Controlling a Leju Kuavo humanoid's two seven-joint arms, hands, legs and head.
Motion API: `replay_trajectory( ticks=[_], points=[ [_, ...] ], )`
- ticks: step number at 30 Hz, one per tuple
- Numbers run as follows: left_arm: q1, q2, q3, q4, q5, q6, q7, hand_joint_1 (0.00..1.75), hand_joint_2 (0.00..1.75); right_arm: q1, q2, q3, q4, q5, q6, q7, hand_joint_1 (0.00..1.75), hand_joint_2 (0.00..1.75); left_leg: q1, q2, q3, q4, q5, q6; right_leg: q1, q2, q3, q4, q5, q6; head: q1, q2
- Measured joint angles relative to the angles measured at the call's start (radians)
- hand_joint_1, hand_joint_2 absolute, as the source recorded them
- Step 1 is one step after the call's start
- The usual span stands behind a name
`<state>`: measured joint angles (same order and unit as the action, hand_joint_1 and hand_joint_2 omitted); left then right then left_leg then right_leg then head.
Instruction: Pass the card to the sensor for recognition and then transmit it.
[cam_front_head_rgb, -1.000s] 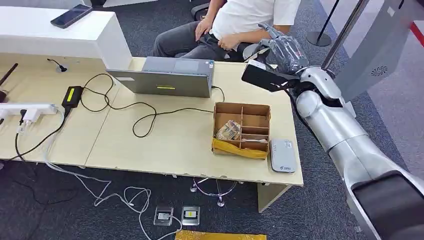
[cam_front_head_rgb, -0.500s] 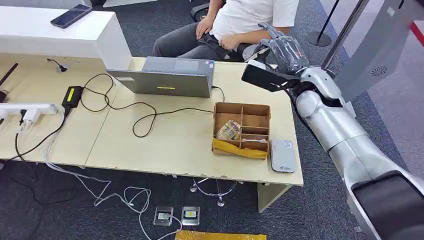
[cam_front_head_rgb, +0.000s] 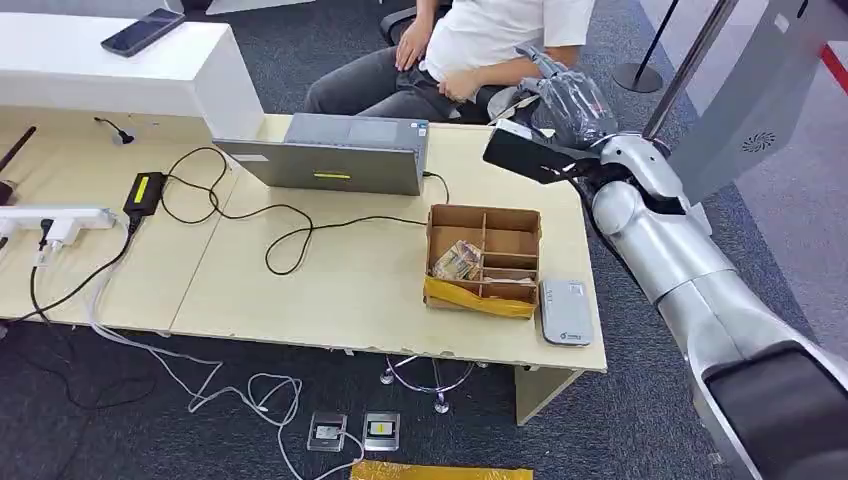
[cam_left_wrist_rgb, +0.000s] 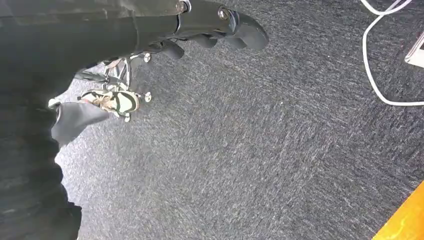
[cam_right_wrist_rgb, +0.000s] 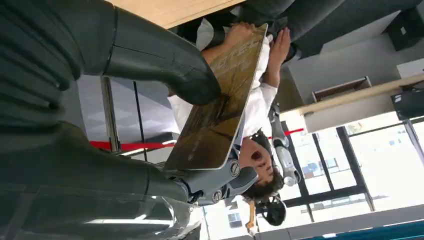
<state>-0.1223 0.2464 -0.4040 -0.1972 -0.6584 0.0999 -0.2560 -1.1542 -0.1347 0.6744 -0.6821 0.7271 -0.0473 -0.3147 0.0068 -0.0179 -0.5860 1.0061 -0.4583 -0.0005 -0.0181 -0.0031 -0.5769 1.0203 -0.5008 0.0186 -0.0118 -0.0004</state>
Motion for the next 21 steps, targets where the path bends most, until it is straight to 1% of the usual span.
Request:
replay_trajectory(
  ticks=[21],
  points=[
    [0.0, 0.0, 0.0, 0.0, 0.0, 0.0, 0.0, 0.0, 1.75, 0.0, 0.0, 0.0, 0.0, 0.0, 0.0, 0.0, 1.75, 1.75, 0.0, 0.0, 0.0, 0.0, 0.0, 0.0, 0.0, 0.0, 0.0, 0.0, 0.0, 0.0, 0.0, 0.0]
  ],
)
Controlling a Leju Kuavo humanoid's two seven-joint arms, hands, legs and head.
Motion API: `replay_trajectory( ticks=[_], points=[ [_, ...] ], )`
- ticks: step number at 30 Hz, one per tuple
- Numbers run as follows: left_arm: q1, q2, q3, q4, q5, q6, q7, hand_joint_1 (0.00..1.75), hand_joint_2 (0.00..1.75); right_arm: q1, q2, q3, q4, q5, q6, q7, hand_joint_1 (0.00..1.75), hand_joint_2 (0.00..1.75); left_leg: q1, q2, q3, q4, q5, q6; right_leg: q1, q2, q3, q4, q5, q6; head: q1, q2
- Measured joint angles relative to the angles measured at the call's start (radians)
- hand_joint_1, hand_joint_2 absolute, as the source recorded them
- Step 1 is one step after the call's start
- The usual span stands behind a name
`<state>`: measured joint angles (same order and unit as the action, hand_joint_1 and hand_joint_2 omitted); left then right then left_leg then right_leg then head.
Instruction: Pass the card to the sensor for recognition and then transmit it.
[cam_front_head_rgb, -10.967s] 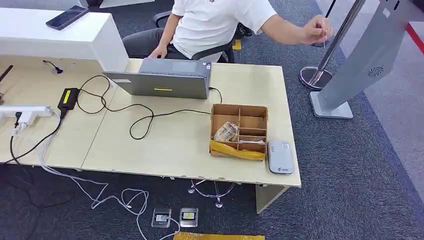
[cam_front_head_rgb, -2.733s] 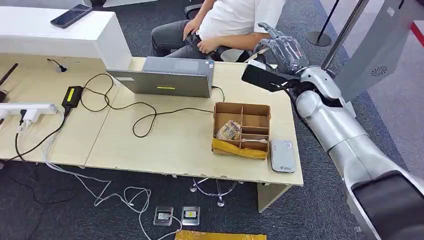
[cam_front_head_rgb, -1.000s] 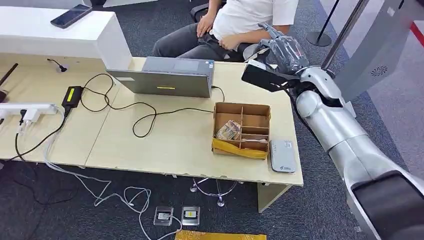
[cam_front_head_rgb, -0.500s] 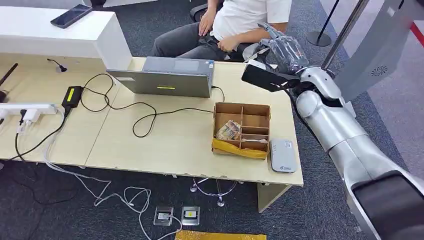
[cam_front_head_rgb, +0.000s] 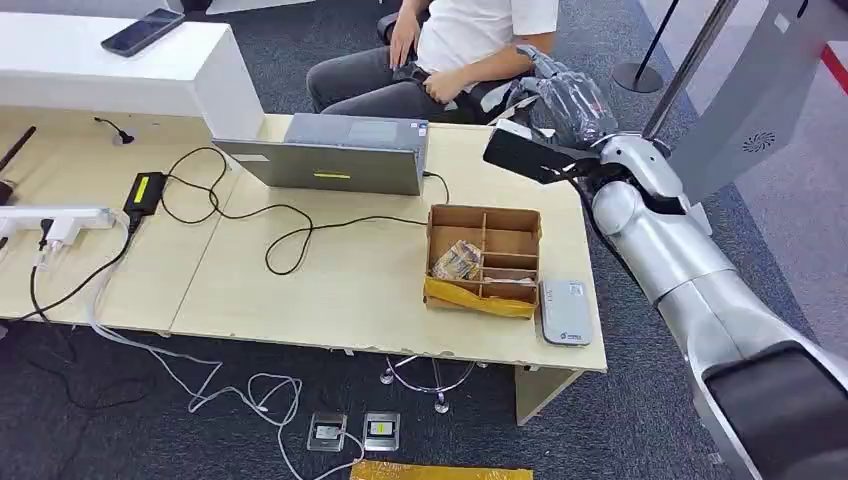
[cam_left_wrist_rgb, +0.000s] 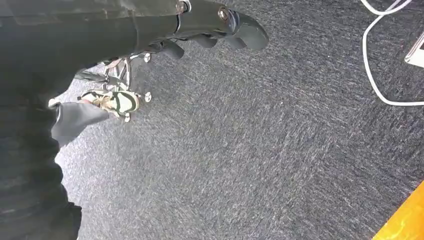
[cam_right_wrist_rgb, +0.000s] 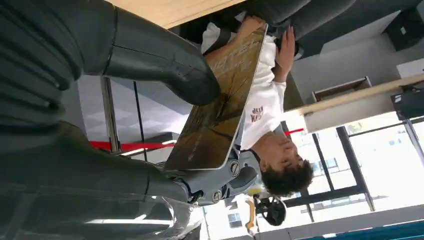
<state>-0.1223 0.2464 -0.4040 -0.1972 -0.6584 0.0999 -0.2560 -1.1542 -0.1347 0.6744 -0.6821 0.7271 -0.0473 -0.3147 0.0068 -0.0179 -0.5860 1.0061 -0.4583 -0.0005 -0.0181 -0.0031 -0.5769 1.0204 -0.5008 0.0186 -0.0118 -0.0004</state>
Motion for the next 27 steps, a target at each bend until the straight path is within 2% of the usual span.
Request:
replay_trajectory(
  ticks=[20, 21, 23, 24, 26, 27],
  points=[
    [0.0, 0.0, 0.0, 0.0, 0.0, 0.0, 0.0, 0.0, 1.75, 0.0, 0.0, 0.0, 0.0, 0.0, 0.0, 0.0, 1.75, 1.75, 0.0, 0.0, 0.0, 0.0, 0.0, 0.0, 0.0, 0.0, 0.0, 0.0, 0.0, 0.0, 0.0, 0.0],
    [-0.001, 0.0, 0.0, 0.0, -0.001, 0.001, 0.0, 0.0, 1.75, 0.001, -0.003, 0.0, 0.0, -0.005, 0.005, 0.019, 1.75, 1.75, 0.0, 0.001, 0.003, 0.001, 0.0, 0.0, 0.0, 0.001, -0.003, -0.002, 0.0, 0.0, 0.0, 0.0],
    [-0.001, 0.0, 0.0, 0.0, -0.011, 0.005, -0.003, 0.0, 1.75, 0.039, -0.039, -0.012, -0.006, -0.031, 0.035, 0.085, 1.75, 1.75, 0.001, 0.002, 0.005, 0.001, -0.001, 0.0, 0.001, 0.001, 0.0, -0.004, 0.0, 0.0, -0.003, 0.0],
    [-0.001, -0.002, 0.0, 0.0, -0.016, 0.006, -0.003, 0.0, 1.75, 0.072, -0.093, -0.037, -0.028, -0.045, 0.056, 0.105, 1.75, 1.75, 0.002, -0.003, 0.007, 0.001, -0.001, 0.0, 0.003, -0.003, 0.005, -0.007, -0.001, 0.001, -0.003, 0.0],
    [0.001, -0.004, 0.0, 0.0, -0.024, 0.007, -0.006, 0.0, 1.75, 0.149, -0.208, -0.101, -0.065, -0.035, 0.084, 0.092, 1.75, 1.75, 0.005, -0.017, 0.003, 0.001, -0.001, 0.001, 0.004, -0.017, 0.013, -0.009, -0.001, 0.001, 0.002, 0.0],
    [0.006, -0.004, 0.0, 0.0, -0.026, 0.007, -0.006, 0.0, 1.75, 0.17, -0.237, -0.123, -0.074, -0.019, 0.093, 0.086, 1.75, 1.75, 0.004, -0.015, 0.001, 0.001, -0.001, 0.001, 0.004, -0.015, 0.011, -0.009, -0.001, 0.001, 0.005, 0.0]
  ],
)
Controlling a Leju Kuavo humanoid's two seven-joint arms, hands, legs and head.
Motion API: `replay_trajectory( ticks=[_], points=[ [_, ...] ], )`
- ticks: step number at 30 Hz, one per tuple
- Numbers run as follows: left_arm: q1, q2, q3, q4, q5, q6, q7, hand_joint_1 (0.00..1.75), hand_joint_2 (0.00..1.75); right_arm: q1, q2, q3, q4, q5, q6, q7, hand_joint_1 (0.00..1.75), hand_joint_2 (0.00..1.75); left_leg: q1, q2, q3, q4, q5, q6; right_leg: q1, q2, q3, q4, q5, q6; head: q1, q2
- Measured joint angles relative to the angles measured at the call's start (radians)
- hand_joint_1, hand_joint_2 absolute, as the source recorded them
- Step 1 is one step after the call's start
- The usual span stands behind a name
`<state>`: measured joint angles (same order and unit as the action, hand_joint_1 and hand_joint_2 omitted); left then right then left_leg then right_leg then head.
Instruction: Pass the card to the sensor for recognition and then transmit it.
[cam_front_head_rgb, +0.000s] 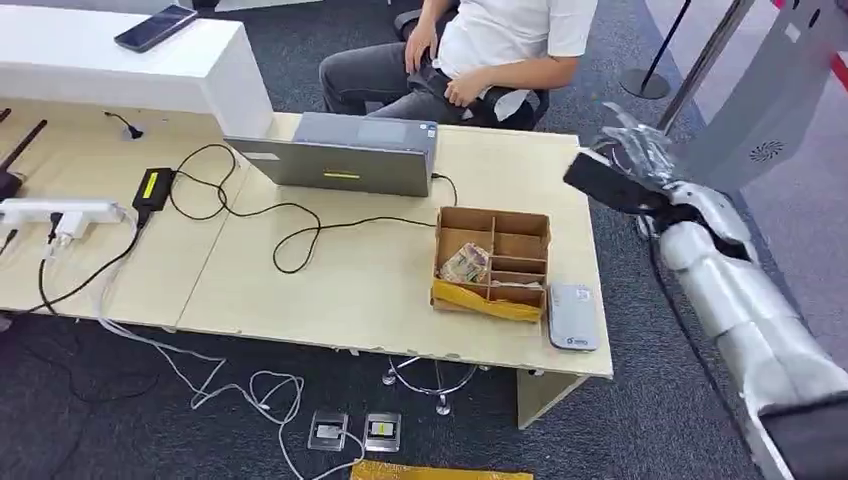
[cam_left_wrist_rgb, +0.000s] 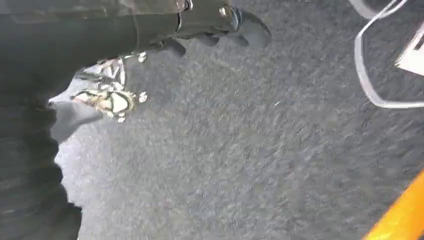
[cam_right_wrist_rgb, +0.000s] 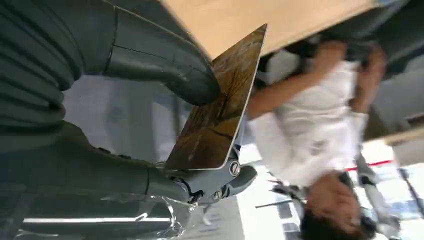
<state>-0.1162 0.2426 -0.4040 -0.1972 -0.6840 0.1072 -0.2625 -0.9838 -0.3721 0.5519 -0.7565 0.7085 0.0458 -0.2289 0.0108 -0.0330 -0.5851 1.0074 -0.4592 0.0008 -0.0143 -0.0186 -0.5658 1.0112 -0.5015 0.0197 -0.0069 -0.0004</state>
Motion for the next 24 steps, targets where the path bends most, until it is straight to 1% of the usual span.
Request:
replay_trajectory(
  ticks=[1, 2, 3, 8, 13, 24],
  points=[
    [0.008, 0.002, 0.0, 0.002, -0.003, 0.0, 0.0, 0.0, 1.75, 0.012, -0.02, -0.022, -0.009, 0.016, 0.007, 0.002, 1.75, 1.75, -0.001, 0.006, -0.001, 0.0, -0.002, -0.002, -0.001, 0.007, -0.003, 0.0, 0.002, 0.0, 0.0, 0.0],
    [0.01, 0.005, 0.0, 0.003, -0.005, 0.001, -0.001, 0.0, 1.75, 0.022, -0.027, -0.04, -0.021, 0.03, 0.013, 0.009, 1.75, 1.75, -0.002, 0.02, 0.0, 0.0, -0.003, -0.001, -0.002, 0.02, -0.007, 0.0, 0.005, 0.001, -0.002, 0.0],
    [0.004, 0.006, 0.0, 0.005, -0.006, 0.001, -0.002, 0.0, 1.75, 0.035, -0.036, -0.056, -0.037, 0.04, 0.018, 0.014, 1.75, 1.75, -0.002, 0.025, 0.001, 0.0, -0.003, 0.0, -0.002, 0.025, -0.009, -0.001, 0.005, 0.001, -0.003, 0.0],
    [-0.012, 0.003, 0.001, 0.005, -0.006, 0.003, -0.003, 0.0, 1.75, 0.071, -0.086, -0.117, -0.08, 0.052, 0.024, 0.026, 1.75, 1.75, -0.002, 0.023, 0.0, 0.0, -0.003, 0.0, -0.001, 0.022, -0.009, 0.0, 0.005, 0.001, -0.001, 0.0],
    [-0.013, 0.003, 0.001, 0.006, -0.006, 0.003, -0.003, 0.0, 1.75, 0.088, -0.111, -0.149, -0.108, 0.053, 0.026, 0.027, 1.75, 1.75, -0.001, 0.024, 0.001, 0.0, -0.003, 0.0, -0.001, 0.023, -0.009, 0.0, 0.005, 0.001, -0.002, 0.0],
    [-0.019, 0.001, 0.001, 0.006, -0.006, 0.003, -0.003, 0.0, 1.75, 0.101, -0.112, -0.171, -0.149, 0.066, 0.038, 0.023, 1.75, 1.75, -0.001, 0.023, 0.0, 0.0, -0.003, 0.0, -0.001, 0.023, -0.008, 0.0, 0.005, 0.001, -0.001, 0.0]
  ],
)
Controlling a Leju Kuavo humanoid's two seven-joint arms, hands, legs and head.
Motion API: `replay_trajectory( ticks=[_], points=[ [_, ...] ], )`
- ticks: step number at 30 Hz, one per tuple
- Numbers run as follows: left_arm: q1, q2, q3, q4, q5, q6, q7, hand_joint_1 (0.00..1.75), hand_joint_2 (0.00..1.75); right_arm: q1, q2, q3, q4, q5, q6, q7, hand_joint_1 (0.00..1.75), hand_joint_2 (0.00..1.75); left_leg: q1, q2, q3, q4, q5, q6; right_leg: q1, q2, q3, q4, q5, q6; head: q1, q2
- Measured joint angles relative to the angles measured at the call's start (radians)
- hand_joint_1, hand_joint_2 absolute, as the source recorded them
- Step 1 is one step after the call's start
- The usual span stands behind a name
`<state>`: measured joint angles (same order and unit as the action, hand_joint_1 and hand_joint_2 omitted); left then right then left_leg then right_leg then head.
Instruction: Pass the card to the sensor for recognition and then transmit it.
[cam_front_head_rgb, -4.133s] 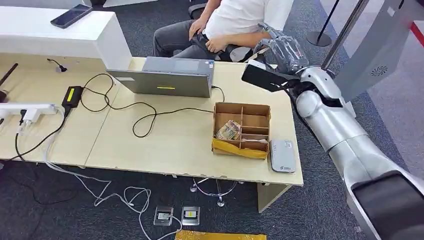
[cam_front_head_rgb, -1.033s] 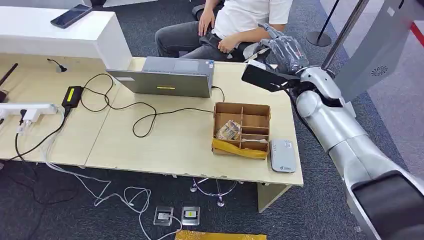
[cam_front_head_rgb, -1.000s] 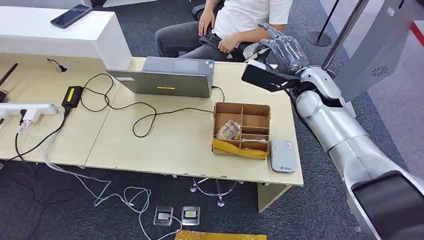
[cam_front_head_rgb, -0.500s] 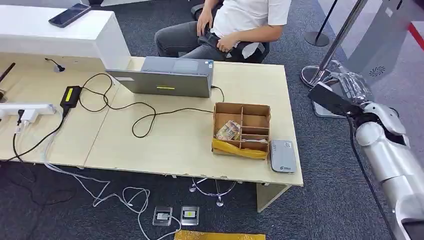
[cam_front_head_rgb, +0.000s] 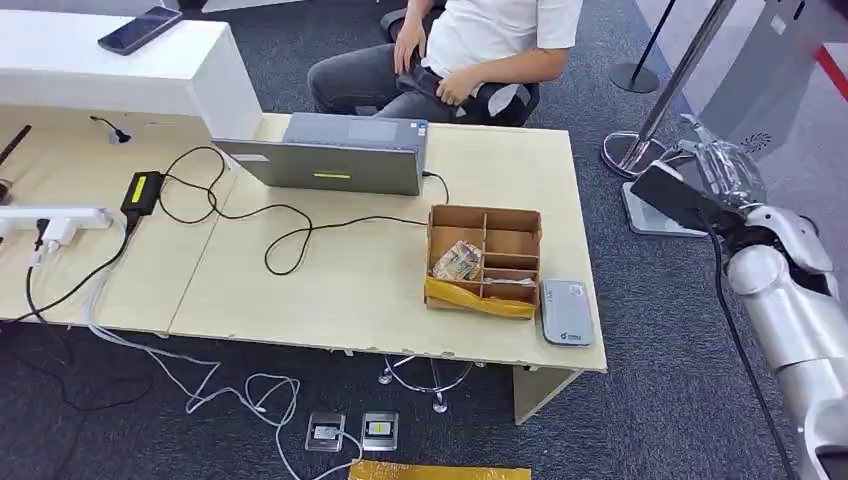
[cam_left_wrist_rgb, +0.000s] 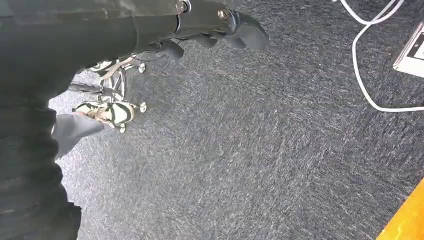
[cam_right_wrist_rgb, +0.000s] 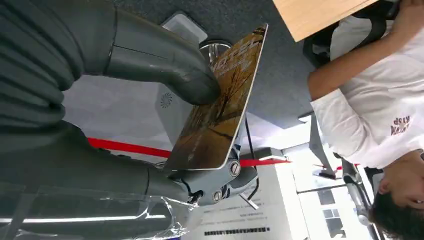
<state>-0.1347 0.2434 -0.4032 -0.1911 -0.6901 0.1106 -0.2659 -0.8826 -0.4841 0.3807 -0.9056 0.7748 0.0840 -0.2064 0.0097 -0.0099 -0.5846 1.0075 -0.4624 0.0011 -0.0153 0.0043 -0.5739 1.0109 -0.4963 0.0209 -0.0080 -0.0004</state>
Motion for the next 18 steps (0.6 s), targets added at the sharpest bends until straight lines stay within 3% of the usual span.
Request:
replay_trajectory(
  ticks=[18],
  points=[
    [0.0, 0.0, 0.0, 0.0, 0.0, 0.0, 0.0, 0.0, 1.75, 0.005, 0.0, -0.005, -0.017, 0.002, 0.006, 0.002, 1.75, 1.75, 0.0, 0.0, 0.0, 0.0, 0.0, 0.0, 0.0, 0.0, 0.0, 0.0, 0.0, 0.0, 0.0, 0.0]
  ],
)
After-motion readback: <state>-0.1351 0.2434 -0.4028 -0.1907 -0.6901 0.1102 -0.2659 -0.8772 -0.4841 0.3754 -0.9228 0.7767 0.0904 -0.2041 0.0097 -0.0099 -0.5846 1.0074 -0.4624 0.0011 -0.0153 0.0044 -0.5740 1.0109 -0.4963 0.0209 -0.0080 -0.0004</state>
